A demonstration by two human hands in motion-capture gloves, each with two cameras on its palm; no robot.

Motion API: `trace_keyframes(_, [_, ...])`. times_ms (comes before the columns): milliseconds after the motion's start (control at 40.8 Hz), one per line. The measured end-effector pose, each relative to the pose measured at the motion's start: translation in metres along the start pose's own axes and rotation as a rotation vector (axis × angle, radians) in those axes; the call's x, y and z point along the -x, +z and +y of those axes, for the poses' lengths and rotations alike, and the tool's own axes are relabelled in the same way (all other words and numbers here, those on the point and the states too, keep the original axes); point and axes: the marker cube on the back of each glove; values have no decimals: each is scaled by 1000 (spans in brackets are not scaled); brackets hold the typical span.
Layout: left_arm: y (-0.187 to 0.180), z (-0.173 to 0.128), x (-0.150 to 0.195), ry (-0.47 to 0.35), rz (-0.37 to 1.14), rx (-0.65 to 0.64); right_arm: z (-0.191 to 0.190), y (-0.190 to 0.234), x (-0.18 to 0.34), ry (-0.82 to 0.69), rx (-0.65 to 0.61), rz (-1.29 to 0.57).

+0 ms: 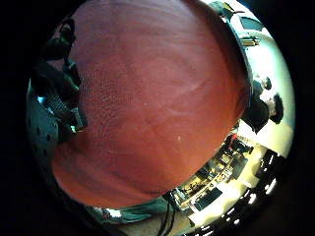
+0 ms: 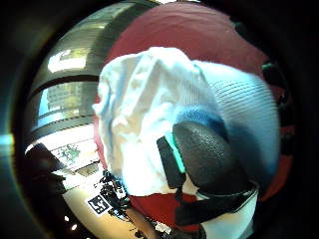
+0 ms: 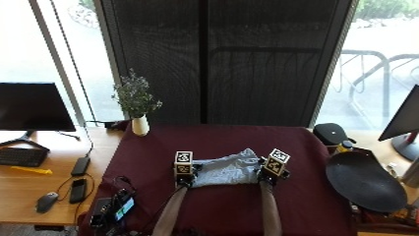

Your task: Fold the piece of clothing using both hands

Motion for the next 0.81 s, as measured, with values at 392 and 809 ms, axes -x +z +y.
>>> trace_keyframes(392, [19, 0, 0, -1, 41, 63, -23, -5, 26, -22, -269, 43])
trace_keyframes(809, [-80, -12, 44, -63, 28, 36, -21, -70, 95, -146, -194, -319])
